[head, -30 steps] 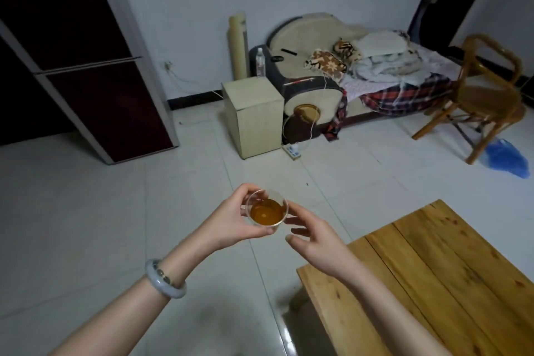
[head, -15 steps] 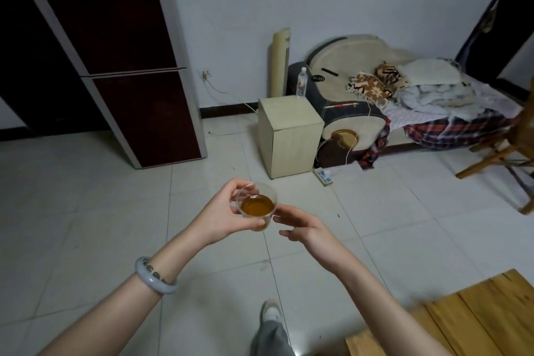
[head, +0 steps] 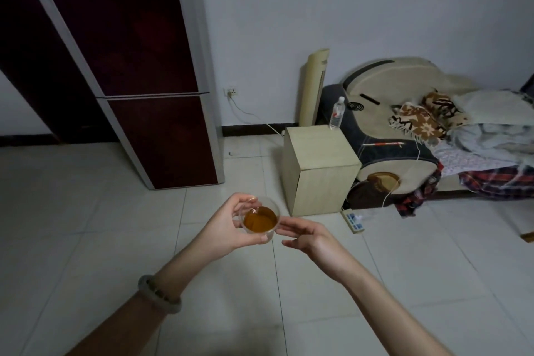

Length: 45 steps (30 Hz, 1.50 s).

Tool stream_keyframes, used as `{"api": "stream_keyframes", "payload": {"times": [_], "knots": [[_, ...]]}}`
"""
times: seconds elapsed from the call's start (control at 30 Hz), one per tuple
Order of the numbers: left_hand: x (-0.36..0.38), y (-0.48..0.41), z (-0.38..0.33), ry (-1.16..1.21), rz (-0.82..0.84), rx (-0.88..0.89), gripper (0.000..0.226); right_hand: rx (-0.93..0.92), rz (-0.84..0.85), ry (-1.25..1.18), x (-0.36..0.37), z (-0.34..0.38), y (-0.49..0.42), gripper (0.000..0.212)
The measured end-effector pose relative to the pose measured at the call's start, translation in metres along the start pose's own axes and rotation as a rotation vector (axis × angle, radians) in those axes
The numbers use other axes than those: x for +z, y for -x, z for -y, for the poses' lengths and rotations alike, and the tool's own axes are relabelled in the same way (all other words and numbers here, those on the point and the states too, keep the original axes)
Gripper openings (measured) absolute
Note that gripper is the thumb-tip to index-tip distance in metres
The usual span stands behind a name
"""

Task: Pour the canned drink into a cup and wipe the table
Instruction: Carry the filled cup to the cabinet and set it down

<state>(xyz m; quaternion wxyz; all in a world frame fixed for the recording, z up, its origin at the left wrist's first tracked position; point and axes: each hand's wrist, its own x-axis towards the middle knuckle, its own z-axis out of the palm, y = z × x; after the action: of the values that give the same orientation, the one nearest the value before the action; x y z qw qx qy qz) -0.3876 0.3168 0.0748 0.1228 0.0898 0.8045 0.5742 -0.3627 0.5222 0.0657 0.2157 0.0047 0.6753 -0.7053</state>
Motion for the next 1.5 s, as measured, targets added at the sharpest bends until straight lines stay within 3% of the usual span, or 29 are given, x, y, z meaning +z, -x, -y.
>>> {"api": "stream_keyframes", "payload": {"times": [0.27,0.83,0.97,1.23,1.5], "knots": [[-0.042,-0.127,0.014,-0.007,-0.002,-0.015,0.072,0.022,0.003,-0.034,-0.031,0.031,-0.130,0.061],[-0.169,-0.458,0.022,-0.115,0.317,0.116,0.072,0.021,-0.274,-0.121,-0.085,0.122,-0.399,0.064],[-0.174,-0.519,0.016,-0.116,0.364,0.137,0.069,0.004,-0.351,-0.136,-0.101,0.146,-0.439,0.048],[-0.155,-0.629,0.001,-0.026,0.517,0.162,0.068,-0.023,-0.455,-0.175,-0.161,0.165,-0.500,0.048],[-0.117,-0.739,-0.018,-0.091,0.670,0.183,0.070,-0.014,-0.622,-0.210,-0.232,0.184,-0.547,0.048]]}}
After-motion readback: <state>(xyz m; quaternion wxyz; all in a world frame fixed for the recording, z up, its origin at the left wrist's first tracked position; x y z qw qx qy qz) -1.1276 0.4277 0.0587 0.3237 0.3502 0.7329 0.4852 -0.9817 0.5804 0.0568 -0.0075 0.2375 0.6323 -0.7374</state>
